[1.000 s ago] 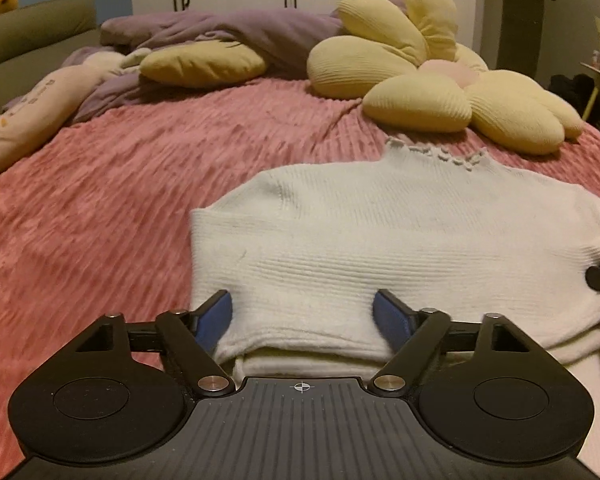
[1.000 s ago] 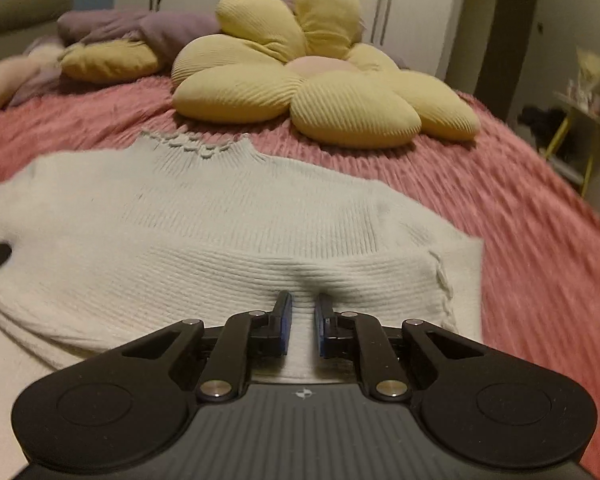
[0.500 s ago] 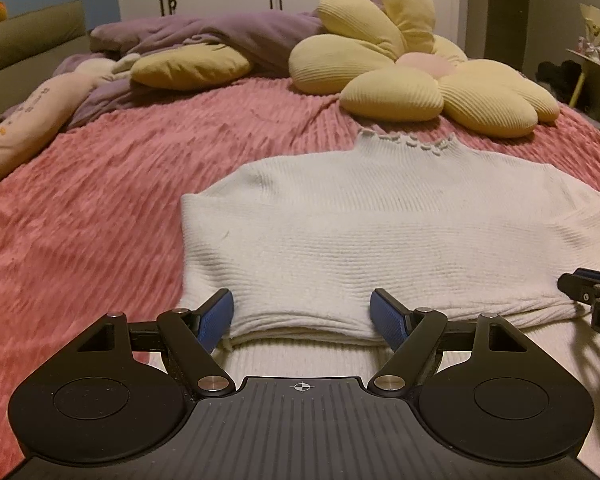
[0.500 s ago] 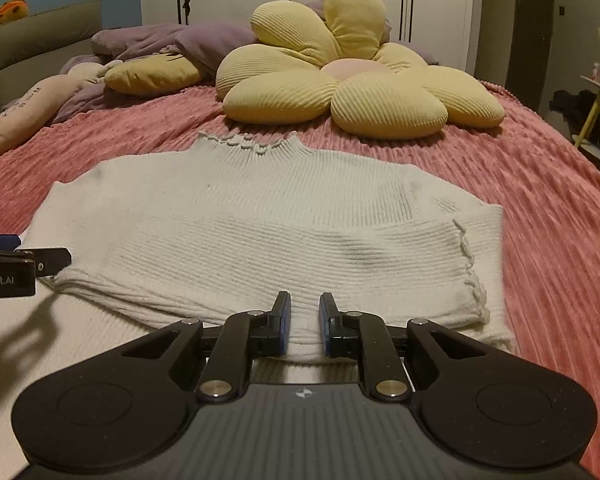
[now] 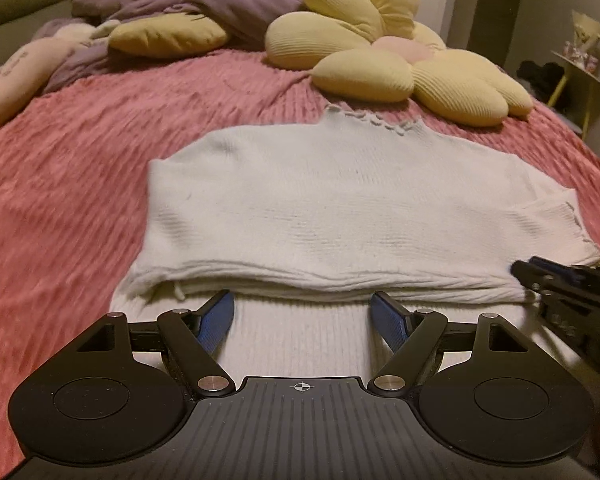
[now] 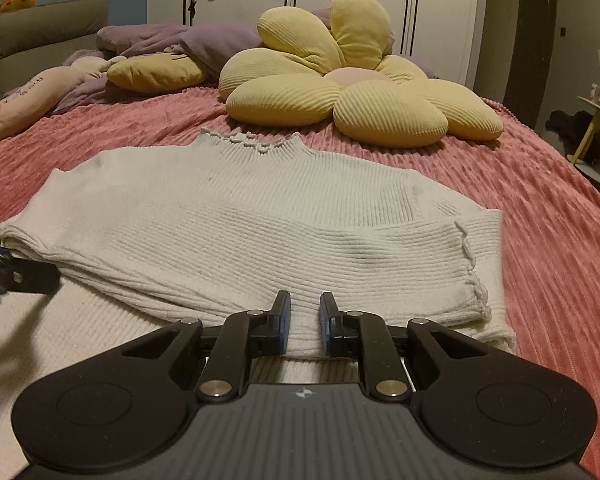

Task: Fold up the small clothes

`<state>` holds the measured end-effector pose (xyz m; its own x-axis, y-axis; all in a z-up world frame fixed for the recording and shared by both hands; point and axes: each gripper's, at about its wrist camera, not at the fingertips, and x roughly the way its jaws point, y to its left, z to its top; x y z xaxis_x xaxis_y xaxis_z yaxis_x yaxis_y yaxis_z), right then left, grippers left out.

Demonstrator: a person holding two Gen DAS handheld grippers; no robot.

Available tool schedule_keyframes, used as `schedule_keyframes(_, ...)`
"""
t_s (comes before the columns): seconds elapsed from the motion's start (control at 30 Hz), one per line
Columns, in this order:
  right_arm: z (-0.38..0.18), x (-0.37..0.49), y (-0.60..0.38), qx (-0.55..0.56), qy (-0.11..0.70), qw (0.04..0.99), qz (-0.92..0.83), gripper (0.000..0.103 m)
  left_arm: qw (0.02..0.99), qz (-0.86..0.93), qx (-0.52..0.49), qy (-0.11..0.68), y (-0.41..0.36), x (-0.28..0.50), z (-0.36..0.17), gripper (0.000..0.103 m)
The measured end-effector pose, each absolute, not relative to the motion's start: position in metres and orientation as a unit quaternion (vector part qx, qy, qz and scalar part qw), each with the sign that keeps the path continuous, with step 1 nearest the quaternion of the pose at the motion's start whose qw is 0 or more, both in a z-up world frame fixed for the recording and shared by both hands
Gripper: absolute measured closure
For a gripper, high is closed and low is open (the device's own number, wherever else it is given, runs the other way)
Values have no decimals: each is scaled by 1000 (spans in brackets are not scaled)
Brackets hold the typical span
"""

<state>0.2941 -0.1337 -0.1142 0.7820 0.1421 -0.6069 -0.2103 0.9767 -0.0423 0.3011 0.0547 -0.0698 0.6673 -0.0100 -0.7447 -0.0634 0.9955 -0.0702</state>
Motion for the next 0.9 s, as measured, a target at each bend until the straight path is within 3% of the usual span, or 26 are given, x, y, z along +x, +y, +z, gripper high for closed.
schedule_keyframes(0.17, -100, 279, -140, -5, 322, 940, 109, 84, 913, 20, -45, 404, 52, 312, -75, 21)
schedule_keyframes(0.6, -113, 311, -124, -55, 331, 938, 91, 86, 916, 28, -24, 400, 49, 325, -78, 15)
schedule_keyframes(0.9, -86, 286, -147, 28, 319, 941, 111, 83, 920, 44, -97, 378, 74, 306, -42, 16)
